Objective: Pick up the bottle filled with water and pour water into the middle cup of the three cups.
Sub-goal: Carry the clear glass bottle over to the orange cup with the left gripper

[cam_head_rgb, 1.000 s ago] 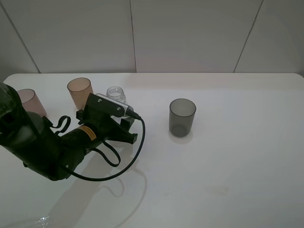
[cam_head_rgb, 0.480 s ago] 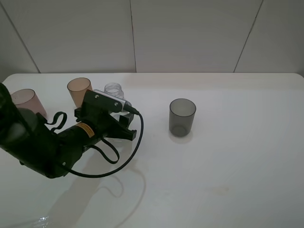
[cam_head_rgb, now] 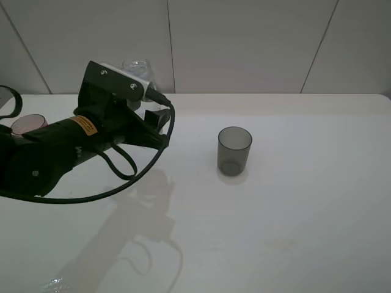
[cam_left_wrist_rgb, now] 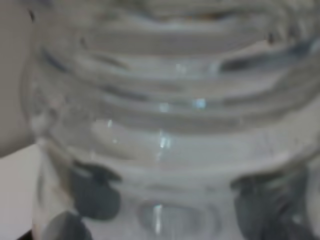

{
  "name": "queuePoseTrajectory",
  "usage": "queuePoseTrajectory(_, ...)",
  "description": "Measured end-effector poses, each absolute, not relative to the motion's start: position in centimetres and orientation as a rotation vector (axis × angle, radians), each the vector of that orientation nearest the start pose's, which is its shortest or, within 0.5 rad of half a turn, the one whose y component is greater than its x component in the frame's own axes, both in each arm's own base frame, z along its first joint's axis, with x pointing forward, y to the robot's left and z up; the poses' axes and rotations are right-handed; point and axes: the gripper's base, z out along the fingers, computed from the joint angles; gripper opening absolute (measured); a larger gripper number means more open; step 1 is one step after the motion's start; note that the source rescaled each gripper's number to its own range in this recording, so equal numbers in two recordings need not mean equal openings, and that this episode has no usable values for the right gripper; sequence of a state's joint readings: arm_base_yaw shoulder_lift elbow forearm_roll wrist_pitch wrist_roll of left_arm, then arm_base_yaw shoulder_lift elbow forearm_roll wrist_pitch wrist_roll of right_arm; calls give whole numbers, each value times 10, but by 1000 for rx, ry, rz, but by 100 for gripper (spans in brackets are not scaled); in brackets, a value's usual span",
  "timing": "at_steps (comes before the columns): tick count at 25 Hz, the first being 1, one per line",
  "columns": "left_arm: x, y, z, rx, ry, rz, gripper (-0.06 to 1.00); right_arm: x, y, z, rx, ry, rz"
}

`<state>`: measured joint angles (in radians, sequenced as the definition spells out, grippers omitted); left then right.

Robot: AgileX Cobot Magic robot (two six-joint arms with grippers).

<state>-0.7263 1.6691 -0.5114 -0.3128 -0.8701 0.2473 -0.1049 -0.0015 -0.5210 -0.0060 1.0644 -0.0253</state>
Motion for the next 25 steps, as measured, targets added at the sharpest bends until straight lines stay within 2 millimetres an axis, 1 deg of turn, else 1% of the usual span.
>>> queuePoseTrajectory(4,227,-174,194,520,1682,-287,1,-8,1,283,81,2025,-82)
queuePoseTrajectory(5,225,-172,197,560,1702,-283,1,-8,1,283,81,2025,-82)
queuePoseTrajectory(9,232,-169,205,700,1748,-270,1,-8,1,283,81,2025,-82)
queuePoseTrajectory(12,241,-166,213,790,1784,-259,1,-8,1,283,81,2025,-82)
queuePoseTrajectory(13,245,-166,220,819,1778,-251,1,-8,1,283,81,2025,-82)
queuePoseTrajectory(17,262,-155,236,887,1847,-157,1,-8,1,283,81,2025,-82)
queuePoseTrajectory(20,274,-142,245,901,1913,-58,1,-8,1,283,81,2025,-82)
queuePoseTrajectory(25,290,-120,257,854,1929,44,1,-8,1,283,81,2025,-82)
